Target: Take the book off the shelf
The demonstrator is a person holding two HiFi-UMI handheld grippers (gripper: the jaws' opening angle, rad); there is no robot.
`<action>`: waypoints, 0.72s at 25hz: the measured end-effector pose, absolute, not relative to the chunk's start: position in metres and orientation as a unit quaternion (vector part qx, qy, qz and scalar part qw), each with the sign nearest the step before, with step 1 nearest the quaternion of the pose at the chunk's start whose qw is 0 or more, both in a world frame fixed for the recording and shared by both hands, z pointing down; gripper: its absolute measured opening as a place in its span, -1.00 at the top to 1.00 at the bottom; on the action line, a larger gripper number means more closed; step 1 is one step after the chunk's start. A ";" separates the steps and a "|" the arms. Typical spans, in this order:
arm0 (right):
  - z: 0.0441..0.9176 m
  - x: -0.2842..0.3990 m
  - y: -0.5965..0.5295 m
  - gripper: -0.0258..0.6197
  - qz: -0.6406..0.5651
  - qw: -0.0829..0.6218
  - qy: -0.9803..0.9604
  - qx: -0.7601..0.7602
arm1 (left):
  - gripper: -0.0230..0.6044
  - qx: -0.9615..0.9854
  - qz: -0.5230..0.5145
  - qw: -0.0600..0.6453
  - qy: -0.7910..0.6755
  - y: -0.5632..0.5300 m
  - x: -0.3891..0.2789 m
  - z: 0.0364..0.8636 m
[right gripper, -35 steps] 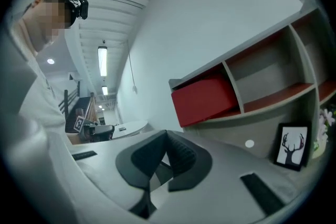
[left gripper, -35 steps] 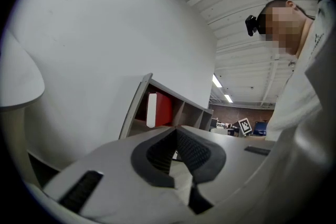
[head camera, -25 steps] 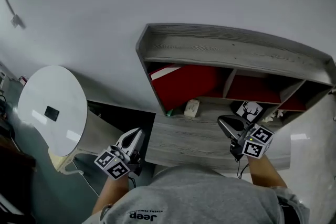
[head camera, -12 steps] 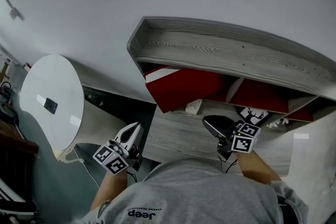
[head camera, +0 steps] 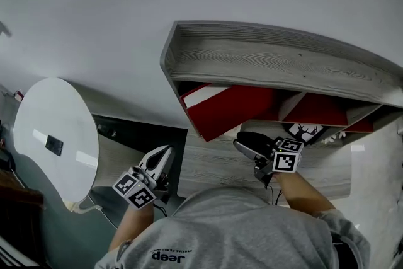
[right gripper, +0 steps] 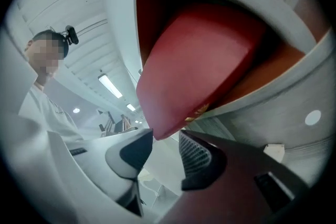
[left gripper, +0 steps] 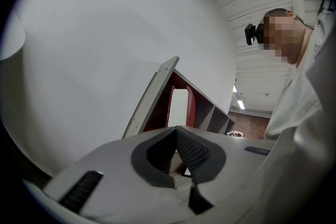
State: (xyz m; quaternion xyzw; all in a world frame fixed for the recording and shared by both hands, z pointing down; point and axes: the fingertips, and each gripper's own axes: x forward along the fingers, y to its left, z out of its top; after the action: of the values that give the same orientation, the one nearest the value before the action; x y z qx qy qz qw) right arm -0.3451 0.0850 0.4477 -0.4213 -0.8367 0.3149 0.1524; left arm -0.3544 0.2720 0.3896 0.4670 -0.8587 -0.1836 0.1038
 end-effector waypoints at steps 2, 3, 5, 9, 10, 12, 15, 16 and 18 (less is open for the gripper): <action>0.451 -0.353 0.092 0.28 0.346 0.150 -0.827 -0.416 | 0.88 0.479 -0.184 0.104 -0.852 0.278 -0.362 0.390; 0.453 -0.357 0.094 0.23 0.363 0.148 -0.822 -0.412 | 0.88 0.485 -0.183 0.105 -0.849 0.280 -0.365 0.390; 0.457 -0.365 0.096 0.11 0.397 0.142 -0.811 -0.406 | 0.88 0.496 -0.179 0.107 -0.843 0.284 -0.370 0.389; 0.456 -0.376 0.101 -0.11 0.466 0.109 -0.772 -0.417 | 0.88 0.511 -0.176 0.111 -0.834 0.288 -0.378 0.388; 0.454 -0.377 0.103 -0.14 0.483 0.098 -0.760 -0.423 | 0.88 0.514 -0.175 0.112 -0.832 0.289 -0.379 0.388; 0.449 -0.380 0.107 -0.15 0.512 0.079 -0.738 -0.434 | 0.88 0.517 -0.174 0.116 -0.830 0.291 -0.381 0.389; 0.446 -0.387 0.109 -0.18 0.549 0.055 -0.706 -0.444 | 0.88 0.518 -0.173 0.124 -0.829 0.294 -0.381 0.393; 0.446 -0.390 0.109 -0.17 0.560 0.047 -0.697 -0.445 | 0.89 0.517 -0.172 0.126 -0.829 0.295 -0.381 0.394; 0.444 -0.394 0.110 -0.17 0.575 0.036 -0.682 -0.450 | 0.89 0.517 -0.171 0.130 -0.829 0.297 -0.382 0.397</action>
State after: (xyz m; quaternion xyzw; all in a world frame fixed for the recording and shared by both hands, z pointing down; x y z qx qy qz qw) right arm -0.3936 0.1102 0.4441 -0.4504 -0.6818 0.5753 0.0361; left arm -0.3818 0.2969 0.3965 0.5167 -0.8289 -0.1707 0.1297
